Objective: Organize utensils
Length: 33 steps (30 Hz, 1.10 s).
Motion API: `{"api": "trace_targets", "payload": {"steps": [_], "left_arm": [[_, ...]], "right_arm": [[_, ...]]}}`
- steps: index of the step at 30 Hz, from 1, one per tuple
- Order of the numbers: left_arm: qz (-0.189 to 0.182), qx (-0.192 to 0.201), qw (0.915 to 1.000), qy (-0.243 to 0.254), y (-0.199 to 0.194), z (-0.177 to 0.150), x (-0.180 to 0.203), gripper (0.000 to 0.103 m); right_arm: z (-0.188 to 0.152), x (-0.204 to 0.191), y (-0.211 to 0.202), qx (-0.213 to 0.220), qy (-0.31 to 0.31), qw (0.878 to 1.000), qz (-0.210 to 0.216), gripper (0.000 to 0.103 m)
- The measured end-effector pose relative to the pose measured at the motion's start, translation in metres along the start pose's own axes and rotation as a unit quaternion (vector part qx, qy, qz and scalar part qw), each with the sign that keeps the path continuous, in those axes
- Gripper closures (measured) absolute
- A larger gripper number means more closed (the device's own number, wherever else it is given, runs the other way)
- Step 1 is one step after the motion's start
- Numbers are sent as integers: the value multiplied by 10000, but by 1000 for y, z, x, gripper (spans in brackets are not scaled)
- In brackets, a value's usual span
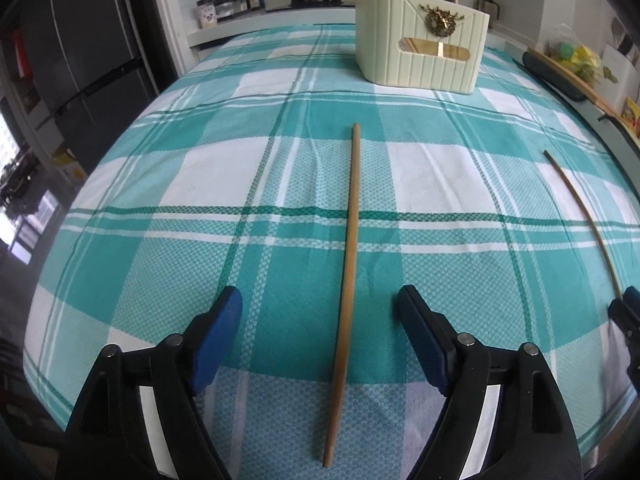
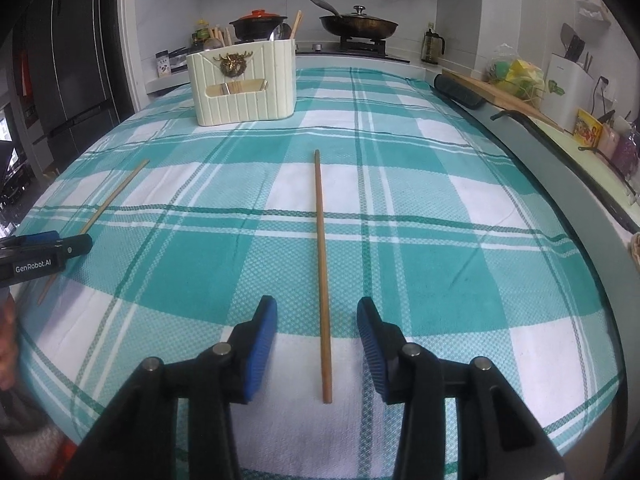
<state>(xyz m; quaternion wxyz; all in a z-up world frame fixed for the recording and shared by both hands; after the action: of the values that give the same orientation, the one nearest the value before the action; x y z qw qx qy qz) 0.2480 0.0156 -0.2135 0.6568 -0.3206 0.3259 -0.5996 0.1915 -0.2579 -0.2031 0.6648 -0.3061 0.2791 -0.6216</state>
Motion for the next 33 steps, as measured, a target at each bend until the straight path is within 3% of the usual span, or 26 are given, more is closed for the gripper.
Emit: {"api": "trace_targets", "payload": {"steps": [11,22,27,28,33], "left_arm": [[7,-7,10000,-84,6,-2,-9,5],[-55,-25,9999,-105,7,-2,-10,3],[-441,-184,9988,102,3,6,-16,11],[-506,-144,9985,125,0,10,-19,12],[-1063,-174,9941,133,-5,33,-30,11]], "right_arm": [[0,2,9,31,-51,10000,-73,60],[0,2,8,47,-83,9999,-74,60],[6,8,7,-120,96,9997,198,60],[10,12,4,-113,189,9990,378,60],[40,26,3,-168,-18,9986,497,60]]}}
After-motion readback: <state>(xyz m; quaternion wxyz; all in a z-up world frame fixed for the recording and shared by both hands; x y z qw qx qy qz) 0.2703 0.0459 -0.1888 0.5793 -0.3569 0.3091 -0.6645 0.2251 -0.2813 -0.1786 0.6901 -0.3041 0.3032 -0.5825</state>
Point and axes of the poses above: each gripper's, at about its wrist camera, not at the fingertips, and y roughly the way its jaws point, x to its right, z to its top, the point moved 3 cm from there along y, roughly the way its jaws point
